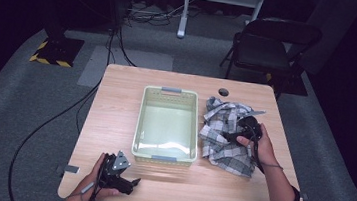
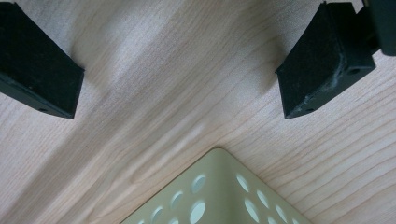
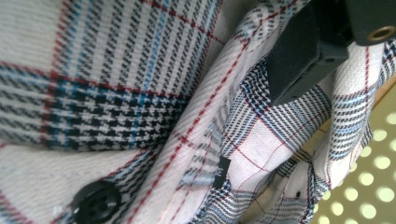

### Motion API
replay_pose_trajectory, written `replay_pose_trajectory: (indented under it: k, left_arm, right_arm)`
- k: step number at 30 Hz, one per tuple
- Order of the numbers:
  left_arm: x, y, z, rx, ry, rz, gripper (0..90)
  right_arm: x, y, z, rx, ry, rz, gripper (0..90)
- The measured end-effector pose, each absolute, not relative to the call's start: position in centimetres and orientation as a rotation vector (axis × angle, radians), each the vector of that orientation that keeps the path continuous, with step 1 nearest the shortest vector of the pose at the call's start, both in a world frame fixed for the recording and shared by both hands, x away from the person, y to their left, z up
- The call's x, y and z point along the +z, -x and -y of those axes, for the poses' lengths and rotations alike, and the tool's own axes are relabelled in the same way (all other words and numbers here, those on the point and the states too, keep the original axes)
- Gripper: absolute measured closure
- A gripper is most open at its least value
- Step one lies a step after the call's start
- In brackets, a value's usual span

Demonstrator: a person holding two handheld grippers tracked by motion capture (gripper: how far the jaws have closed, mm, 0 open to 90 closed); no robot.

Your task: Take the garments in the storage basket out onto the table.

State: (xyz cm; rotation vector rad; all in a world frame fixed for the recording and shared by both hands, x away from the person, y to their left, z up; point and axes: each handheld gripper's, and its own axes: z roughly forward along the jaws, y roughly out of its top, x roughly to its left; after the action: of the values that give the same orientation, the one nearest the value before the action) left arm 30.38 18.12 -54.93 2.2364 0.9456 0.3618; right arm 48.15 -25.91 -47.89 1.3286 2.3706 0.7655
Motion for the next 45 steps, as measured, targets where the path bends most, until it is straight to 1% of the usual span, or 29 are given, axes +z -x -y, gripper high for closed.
replay_pose_trajectory:
  k: [30, 32, 40, 45]
  left_arm:
    - [-54.9, -30.4, -18.1, 0.361, -2.237, -0.946, 0.0]
    - [-54.9, -30.4, -18.1, 0.361, -2.237, -0.946, 0.0]
    - [-54.9, -30.4, -18.1, 0.361, -2.236, -0.944, 0.0]
    - [-54.9, -30.4, -18.1, 0.361, -2.235, -0.945, 0.0]
  right_arm:
    - [-45.6, -47.0, 26.4, 0.744, -1.287, -2.345, 7.3]
    - [-45.5, -46.9, 26.4, 0.753, -1.29, -2.349, 5.5]
    - [-44.4, -46.3, 27.0, 0.794, -1.276, -2.327, 4.6]
    - [-44.3, -46.1, 27.2, 0.797, -1.258, -2.337, 4.6]
